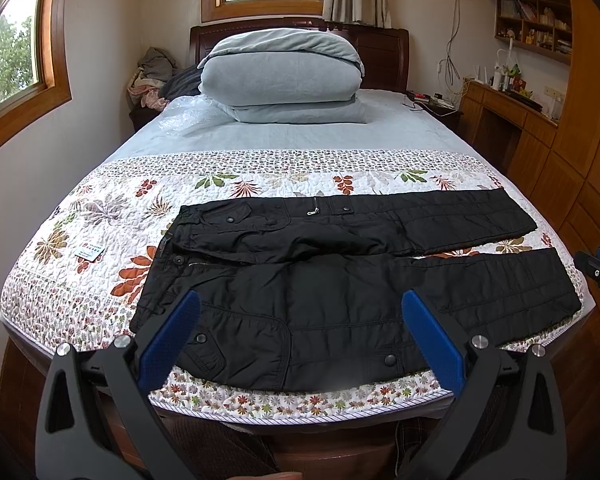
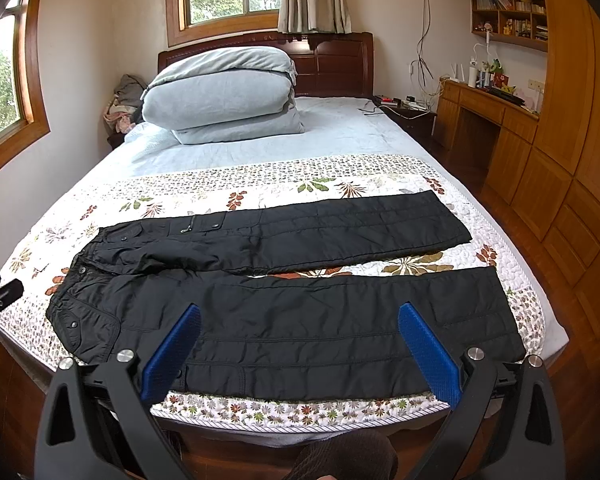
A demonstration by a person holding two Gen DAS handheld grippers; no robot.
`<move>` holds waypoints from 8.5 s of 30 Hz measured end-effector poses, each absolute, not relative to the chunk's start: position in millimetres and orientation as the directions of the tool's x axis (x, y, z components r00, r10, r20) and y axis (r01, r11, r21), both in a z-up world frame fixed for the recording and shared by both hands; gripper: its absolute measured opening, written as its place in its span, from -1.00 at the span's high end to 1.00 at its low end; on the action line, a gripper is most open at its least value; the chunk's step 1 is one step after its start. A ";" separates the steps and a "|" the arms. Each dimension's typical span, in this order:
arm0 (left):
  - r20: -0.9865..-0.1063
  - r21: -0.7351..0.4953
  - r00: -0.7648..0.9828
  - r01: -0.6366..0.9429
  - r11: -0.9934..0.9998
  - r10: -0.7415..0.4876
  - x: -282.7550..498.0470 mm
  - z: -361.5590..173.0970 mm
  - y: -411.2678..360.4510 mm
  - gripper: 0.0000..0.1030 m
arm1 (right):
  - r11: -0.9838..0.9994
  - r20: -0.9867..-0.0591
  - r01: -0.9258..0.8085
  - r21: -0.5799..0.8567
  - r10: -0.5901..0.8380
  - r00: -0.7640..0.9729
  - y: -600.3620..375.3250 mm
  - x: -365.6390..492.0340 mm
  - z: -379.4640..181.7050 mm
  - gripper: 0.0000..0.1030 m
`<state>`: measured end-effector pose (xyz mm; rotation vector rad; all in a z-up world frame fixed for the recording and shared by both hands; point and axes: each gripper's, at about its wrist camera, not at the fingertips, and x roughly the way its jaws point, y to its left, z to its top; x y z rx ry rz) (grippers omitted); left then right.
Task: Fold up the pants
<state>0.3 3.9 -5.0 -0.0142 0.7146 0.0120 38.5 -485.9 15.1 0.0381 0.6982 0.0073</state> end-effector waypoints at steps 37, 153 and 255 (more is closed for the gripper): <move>-0.711 -0.037 0.703 -0.026 0.999 -0.008 23.2 -27.8 19.7 -0.96 | 0.997 -0.680 -0.032 0.064 0.067 0.730 -494.2 59.4 -10.7 -0.94; -0.931 -0.206 0.320 -0.065 0.976 -0.176 417.1 -212.1 124.5 0.65 | 0.971 -0.782 -0.236 -0.030 0.124 0.611 -756.6 398.1 -24.3 0.77; -0.690 -0.109 0.720 -0.001 0.994 -0.075 90.4 -118.5 62.6 -0.95 | 0.748 -0.717 0.425 0.510 0.096 0.690 -788.4 36.0 -130.0 -0.22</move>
